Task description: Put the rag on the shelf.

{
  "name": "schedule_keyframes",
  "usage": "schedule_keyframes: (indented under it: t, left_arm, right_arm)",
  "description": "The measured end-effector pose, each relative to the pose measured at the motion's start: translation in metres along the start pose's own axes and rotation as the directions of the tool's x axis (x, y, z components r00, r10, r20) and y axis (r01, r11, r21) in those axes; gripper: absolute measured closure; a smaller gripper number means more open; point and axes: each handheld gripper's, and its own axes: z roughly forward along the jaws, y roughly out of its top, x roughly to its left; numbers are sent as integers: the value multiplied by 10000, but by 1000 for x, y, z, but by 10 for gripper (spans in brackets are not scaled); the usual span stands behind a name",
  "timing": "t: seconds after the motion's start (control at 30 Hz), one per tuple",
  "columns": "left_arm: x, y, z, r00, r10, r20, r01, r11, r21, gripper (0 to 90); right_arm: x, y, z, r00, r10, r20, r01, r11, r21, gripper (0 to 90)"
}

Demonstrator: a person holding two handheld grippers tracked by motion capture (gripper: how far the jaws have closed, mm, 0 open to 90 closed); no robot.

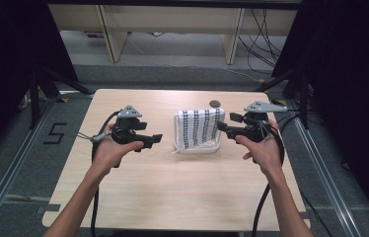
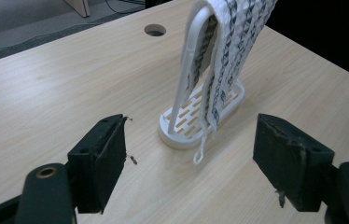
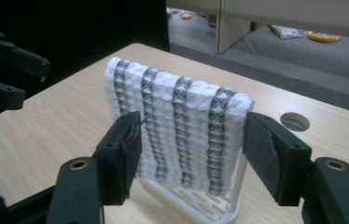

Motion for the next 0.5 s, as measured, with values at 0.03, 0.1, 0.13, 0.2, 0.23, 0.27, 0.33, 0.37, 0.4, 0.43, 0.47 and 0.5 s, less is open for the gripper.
schedule_keyframes:
  t: [0.03,0.1,0.13,0.2,0.23,0.27,0.33,0.37,0.4,0.43,0.47,0.5]
  left_arm:
    - [0,-2,1,10000,-27,21,27,10000,3,249]
    - [0,-9,2,9999,-115,35,115,9999,-21,249]
    - [2,-11,1,9999,-135,70,135,9999,-60,249]
    - [2,-13,1,9998,-181,57,182,9998,-78,249]
    - [3,-17,0,9998,-179,28,179,9998,-31,249]
    - [3,-17,0,9998,-179,28,179,9998,-31,250]
    - [2,-19,-1,9999,-135,-80,135,9999,9,250]
    - [2,-20,-2,9998,71,-164,-69,9999,127,249]
    - [2,-20,-2,9998,71,-164,-69,9999,127,250]
    - [1,-21,-2,9997,118,-204,-116,9999,128,250]
    - [1,-21,-2,9997,143,-208,-141,9998,134,250]
    - [0,-22,-2,9997,143,-184,-140,9998,145,249]
  right_arm:
    - [0,0,0,10000,0,0,0,10000,0,376]
    - [0,-3,-1,9999,-157,64,157,9999,-11,369]
    - [1,-4,0,10000,-43,-7,43,10000,-20,364]
    - [0,-5,-1,10000,-79,-6,79,10000,8,360]
    - [0,-7,-1,9999,-70,126,71,10000,-33,354]
    - [0,-7,-1,9999,-70,126,71,10000,-33,354]
    - [0,-8,-2,9999,-15,127,14,10000,89,346]
    - [1,-11,-1,9999,85,99,-86,10000,51,345]
    - [1,-11,-1,9999,85,99,-86,10000,51,345]
    - [-2,-12,0,9996,-257,85,257,9996,66,342]
    - [-1,-13,0,10000,39,39,-40,9999,120,339]
    - [1,-14,-1,9998,201,92,-203,9996,202,335]
